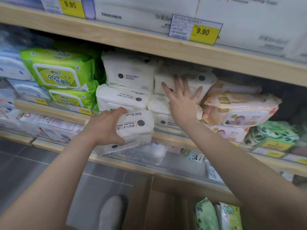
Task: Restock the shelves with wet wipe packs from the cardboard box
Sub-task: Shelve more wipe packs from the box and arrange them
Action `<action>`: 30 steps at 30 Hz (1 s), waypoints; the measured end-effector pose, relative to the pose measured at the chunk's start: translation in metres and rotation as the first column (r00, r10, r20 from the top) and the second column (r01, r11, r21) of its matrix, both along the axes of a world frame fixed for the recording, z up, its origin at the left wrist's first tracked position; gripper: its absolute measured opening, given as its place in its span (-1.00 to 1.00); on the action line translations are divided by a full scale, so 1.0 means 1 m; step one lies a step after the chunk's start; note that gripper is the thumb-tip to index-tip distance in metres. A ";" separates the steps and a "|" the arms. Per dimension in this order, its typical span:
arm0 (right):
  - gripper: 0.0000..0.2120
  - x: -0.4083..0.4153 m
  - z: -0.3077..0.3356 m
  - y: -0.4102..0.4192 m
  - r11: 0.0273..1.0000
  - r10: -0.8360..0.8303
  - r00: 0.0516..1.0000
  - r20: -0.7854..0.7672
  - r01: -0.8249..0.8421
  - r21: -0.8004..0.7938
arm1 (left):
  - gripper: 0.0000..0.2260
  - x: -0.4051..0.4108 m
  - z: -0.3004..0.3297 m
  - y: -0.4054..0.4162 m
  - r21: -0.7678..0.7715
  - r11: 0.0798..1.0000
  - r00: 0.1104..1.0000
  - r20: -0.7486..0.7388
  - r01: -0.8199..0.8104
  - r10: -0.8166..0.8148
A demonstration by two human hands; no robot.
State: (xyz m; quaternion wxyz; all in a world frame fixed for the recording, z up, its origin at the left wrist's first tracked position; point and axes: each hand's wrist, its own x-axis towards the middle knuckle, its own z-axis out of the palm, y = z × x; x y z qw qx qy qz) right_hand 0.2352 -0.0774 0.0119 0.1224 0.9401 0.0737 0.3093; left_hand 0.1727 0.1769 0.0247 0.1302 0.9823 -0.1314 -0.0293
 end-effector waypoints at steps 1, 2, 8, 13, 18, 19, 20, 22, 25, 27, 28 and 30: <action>-0.21 0.002 0.003 -0.001 1.000 0.009 1.000 -0.016 -0.009 0.019 | -0.17 0.000 -0.001 -0.001 -0.001 1.000 1.000 -0.002 0.002 -0.002; -0.21 0.006 0.008 -0.002 0.999 0.015 0.999 -0.053 -0.013 0.034 | -0.16 0.001 -0.002 -0.001 -0.002 1.000 1.000 -0.002 0.004 -0.004; -0.23 0.026 0.023 -0.008 0.998 0.030 0.989 -0.141 -0.022 0.054 | -0.17 0.006 -0.004 0.000 -0.018 1.000 1.000 -0.013 0.012 -0.012; -0.30 0.022 0.021 -0.007 0.994 0.060 0.983 -0.176 -0.043 0.096 | -0.16 0.002 -0.003 -0.002 -0.031 1.000 1.000 -0.011 0.003 -0.003; -0.46 -0.014 0.035 -0.008 0.977 0.171 0.968 -0.186 -0.142 0.159 | -0.14 -0.009 0.003 -0.008 -0.079 0.996 0.999 -0.019 0.027 -0.029; -0.46 -0.029 0.034 -0.007 0.954 0.251 0.949 -0.192 -0.210 0.213 | -0.14 -0.011 0.005 -0.008 -0.103 0.994 0.999 -0.024 0.033 -0.036; -0.42 -0.045 0.032 -0.005 0.912 0.356 0.904 -0.238 -0.280 0.301 | -0.14 -0.013 0.008 -0.009 -0.128 0.991 0.999 -0.026 0.039 -0.043; -0.30 -0.076 0.026 0.003 0.807 0.541 0.751 -0.378 -0.338 0.484 | -0.14 -0.016 0.014 -0.011 -0.183 0.982 0.998 -0.025 0.051 -0.057; 0.02 -0.100 0.022 0.016 0.586 0.674 0.651 -0.348 -0.186 0.788 | -0.14 -0.020 0.024 -0.018 -0.269 0.960 0.996 -0.029 0.079 -0.090; 0.11 -0.105 0.024 0.018 0.339 0.707 0.663 -0.244 -0.016 0.941 | -0.15 -0.025 0.027 -0.023 -0.293 0.950 0.992 -0.026 0.108 -0.121; 0.05 -0.107 0.025 0.018 0.260 0.713 0.669 -0.210 0.026 0.965 | -0.15 -0.027 0.028 -0.025 -0.297 0.948 0.991 -0.026 0.117 -0.131; -0.18 -0.112 0.025 0.016 0.227 0.690 0.704 -0.168 0.010 0.974 | -0.16 -0.030 0.029 -0.027 -0.303 0.944 0.990 -0.013 0.130 -0.141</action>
